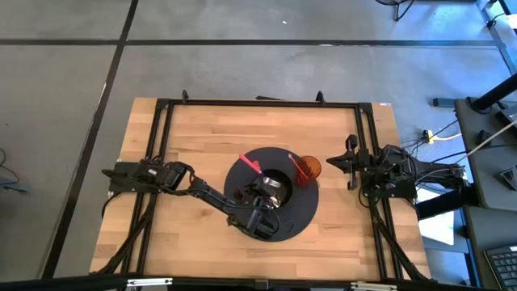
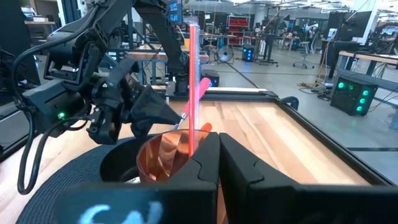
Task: Pick & Place Utensil
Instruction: Put the pink fork on the black bowl beside the orange spoon
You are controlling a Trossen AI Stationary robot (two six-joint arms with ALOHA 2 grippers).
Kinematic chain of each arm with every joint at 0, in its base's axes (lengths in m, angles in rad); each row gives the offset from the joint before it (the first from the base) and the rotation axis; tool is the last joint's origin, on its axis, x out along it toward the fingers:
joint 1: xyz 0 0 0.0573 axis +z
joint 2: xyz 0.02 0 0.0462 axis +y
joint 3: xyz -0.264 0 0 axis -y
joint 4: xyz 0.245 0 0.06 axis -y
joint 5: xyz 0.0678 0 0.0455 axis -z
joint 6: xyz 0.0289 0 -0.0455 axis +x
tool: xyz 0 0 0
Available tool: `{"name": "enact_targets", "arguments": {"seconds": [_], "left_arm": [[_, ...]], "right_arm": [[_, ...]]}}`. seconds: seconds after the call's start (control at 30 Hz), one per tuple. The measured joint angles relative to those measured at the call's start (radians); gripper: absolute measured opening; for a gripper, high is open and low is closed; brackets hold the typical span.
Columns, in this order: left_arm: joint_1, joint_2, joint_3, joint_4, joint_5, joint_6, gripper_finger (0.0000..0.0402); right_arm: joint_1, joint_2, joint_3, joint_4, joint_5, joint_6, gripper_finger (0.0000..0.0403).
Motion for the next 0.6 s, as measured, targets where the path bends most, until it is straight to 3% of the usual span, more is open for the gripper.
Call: {"name": "enact_targets", "arguments": {"seconds": [0.2,0.43,0.6], "left_arm": [[0.003,0.000,0.000,0.070,0.096,0.065,0.0002],[0.004,0.000,0.000,0.149,0.108,0.176,0.0001],[0.005,0.000,0.000,0.171,0.185,0.210,0.0002]], "right_arm": [[0.000,0.000,0.000,0.001,0.000,-0.001,0.0005],[0.000,0.000,0.000,0.001,0.000,0.000,0.0005],[0.000,0.000,0.000,0.001,0.000,0.000,0.0005]]}}
